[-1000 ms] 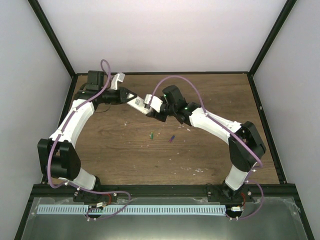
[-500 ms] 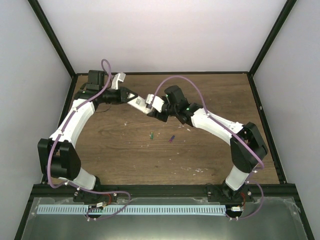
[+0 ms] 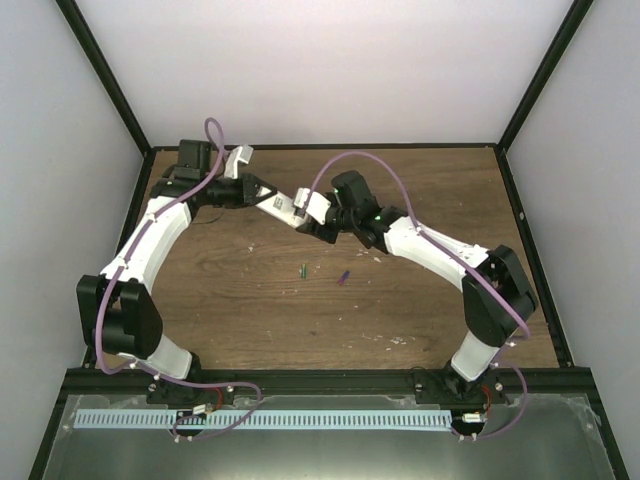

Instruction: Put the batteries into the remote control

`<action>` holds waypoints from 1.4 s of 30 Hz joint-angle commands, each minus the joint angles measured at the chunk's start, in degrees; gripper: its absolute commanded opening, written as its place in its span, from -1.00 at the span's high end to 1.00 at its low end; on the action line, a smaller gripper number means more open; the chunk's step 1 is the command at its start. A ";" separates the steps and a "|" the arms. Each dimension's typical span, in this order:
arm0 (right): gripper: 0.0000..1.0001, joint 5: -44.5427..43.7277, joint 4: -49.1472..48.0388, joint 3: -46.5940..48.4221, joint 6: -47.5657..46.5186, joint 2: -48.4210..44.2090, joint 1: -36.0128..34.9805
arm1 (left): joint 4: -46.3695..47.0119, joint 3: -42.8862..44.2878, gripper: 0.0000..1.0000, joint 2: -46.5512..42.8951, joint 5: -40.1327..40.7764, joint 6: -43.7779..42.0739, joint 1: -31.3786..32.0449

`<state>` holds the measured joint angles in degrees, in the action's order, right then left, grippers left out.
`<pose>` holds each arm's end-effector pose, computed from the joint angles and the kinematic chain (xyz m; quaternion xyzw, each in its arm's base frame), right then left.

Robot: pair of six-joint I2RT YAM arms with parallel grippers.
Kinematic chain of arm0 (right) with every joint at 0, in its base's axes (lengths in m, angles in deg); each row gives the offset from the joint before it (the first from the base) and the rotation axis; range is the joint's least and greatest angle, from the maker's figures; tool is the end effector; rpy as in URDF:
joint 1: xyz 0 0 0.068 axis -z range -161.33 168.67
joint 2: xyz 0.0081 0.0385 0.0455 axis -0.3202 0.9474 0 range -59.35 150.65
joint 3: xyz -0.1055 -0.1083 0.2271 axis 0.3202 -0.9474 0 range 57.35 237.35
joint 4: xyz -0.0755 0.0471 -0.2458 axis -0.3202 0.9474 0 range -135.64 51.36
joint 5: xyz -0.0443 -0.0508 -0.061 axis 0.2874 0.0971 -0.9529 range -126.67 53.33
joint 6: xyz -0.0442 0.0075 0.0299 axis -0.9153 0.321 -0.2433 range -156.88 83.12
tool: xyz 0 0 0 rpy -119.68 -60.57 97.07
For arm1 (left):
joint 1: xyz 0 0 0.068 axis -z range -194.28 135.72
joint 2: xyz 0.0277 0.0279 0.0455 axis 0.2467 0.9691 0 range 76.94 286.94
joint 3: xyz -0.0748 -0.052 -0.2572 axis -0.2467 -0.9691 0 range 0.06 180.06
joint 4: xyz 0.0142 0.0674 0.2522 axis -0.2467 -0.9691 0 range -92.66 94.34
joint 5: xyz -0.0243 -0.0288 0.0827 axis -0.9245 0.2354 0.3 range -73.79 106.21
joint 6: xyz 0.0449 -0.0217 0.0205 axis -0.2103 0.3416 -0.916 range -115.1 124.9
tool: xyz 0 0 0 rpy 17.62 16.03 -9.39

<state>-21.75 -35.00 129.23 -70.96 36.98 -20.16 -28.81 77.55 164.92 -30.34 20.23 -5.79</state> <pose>0.2947 0.2489 0.2668 -0.5710 0.6721 0.1340 0.4519 0.3262 -0.0749 0.3239 0.1049 0.8522 -0.4301 0.2789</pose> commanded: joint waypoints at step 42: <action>0.09 -21.25 16.12 -1.79 15.02 7.60 17.45 | 17.95 -18.78 1.00 -8.05 -5.19 6.17 -0.24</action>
<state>-41.88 -20.10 124.51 -57.68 43.65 -3.35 -17.09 59.10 158.28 -34.47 23.73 -6.49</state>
